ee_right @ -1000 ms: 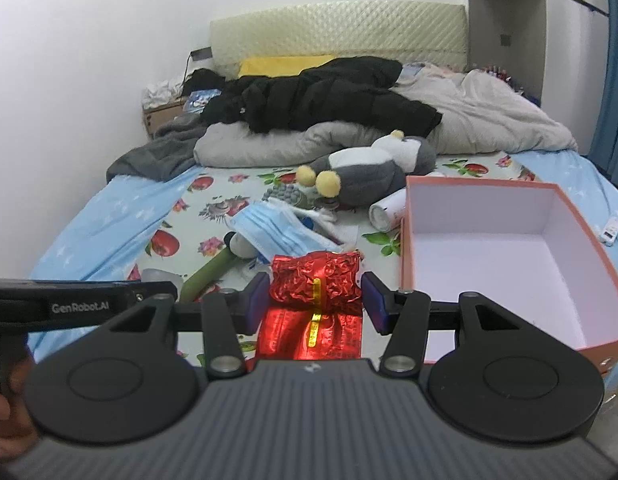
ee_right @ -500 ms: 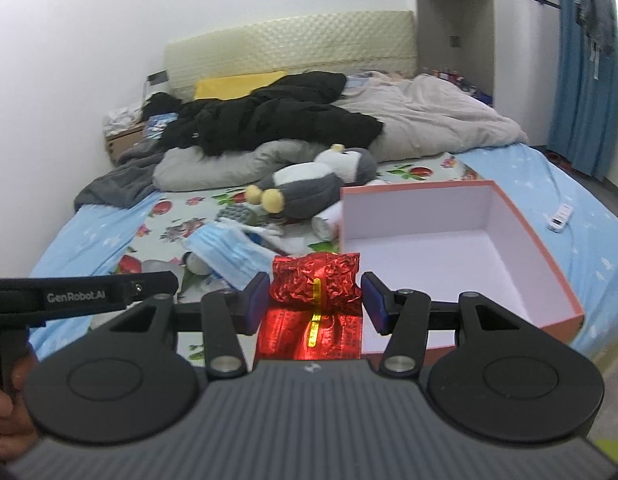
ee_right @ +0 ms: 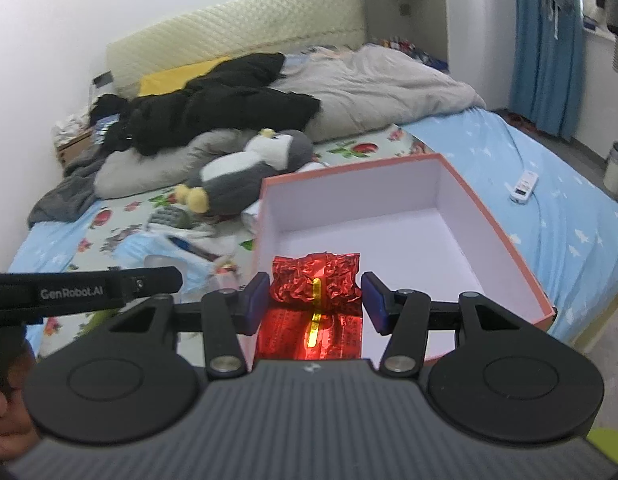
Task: Organize soft objects
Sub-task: 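Carry cup and candy into the pink box and open both tools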
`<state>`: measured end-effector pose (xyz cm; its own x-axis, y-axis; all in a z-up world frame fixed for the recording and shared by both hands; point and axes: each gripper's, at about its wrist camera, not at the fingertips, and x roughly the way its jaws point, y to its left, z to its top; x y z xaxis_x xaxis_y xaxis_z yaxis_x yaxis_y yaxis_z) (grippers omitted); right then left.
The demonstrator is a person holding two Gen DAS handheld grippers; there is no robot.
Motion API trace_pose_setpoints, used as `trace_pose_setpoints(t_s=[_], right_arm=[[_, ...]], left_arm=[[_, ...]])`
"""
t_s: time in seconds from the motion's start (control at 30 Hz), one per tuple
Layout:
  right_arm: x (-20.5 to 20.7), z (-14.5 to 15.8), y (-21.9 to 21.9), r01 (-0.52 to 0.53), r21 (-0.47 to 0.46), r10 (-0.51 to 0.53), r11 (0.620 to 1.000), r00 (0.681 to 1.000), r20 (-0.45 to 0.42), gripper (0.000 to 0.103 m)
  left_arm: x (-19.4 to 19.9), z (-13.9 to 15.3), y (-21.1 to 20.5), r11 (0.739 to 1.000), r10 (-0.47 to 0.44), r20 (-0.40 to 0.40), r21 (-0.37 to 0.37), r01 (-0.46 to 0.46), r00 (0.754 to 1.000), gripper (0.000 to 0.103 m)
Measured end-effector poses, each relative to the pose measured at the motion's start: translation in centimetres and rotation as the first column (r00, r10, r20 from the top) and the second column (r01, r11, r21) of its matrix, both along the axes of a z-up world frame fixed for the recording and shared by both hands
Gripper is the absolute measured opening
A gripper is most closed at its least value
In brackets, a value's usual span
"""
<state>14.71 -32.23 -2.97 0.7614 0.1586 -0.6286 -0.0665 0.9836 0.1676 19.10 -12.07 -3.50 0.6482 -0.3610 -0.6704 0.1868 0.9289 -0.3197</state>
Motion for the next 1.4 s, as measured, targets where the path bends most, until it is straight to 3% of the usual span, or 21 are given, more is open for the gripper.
trace_pose_setpoints(t_s=[0.47,0.67,0.8,0.83,0.87,1.1,1.4], right_arm=[[9.7,-5.4,-4.8,0.065,0.009,-0.064,0.998,0.993,-0.104,0.054],[12.0,-8.7,-5.6,0.084,0.010,-0.081,0.996,0.982,-0.173,0.055],[12.8,-10.0,-5.9,0.096,0.017,-0.091,0.995,0.974,-0.206,0.055],[13.0,-10.2,-5.9,0.095,0.016,-0.089,0.995,0.973,-0.215,0.055],[13.1,-10.3,-5.8,0.093,0.018,-0.086,0.996,0.971,-0.222,0.054],[12.4,-9.3,-5.7,0.095,0.027,-0.086,0.995,0.972,-0.219,0.057],[8.0,-5.6,-4.3,0.070,0.057,-0.060,0.996,0.987,-0.150,0.057]], left_arm=[[12.5,-5.6,-6.7,0.995,-0.099,-0.099,0.011,0.100,0.990,0.026],[15.5,-8.4,-8.0,0.993,-0.110,-0.140,0.029,0.116,0.984,0.026],[15.9,-8.8,-8.3,0.992,-0.106,-0.118,0.051,0.113,0.987,0.029],[16.0,-8.8,-8.3,0.992,-0.107,-0.119,0.054,0.114,0.987,0.040],[16.1,-8.9,-8.3,0.992,-0.106,-0.129,0.061,0.115,0.986,0.043],[14.8,-7.6,-7.6,0.992,-0.111,-0.113,0.052,0.118,0.987,0.043],[9.5,-3.5,-5.6,0.994,-0.100,-0.048,0.045,0.102,0.994,0.043]])
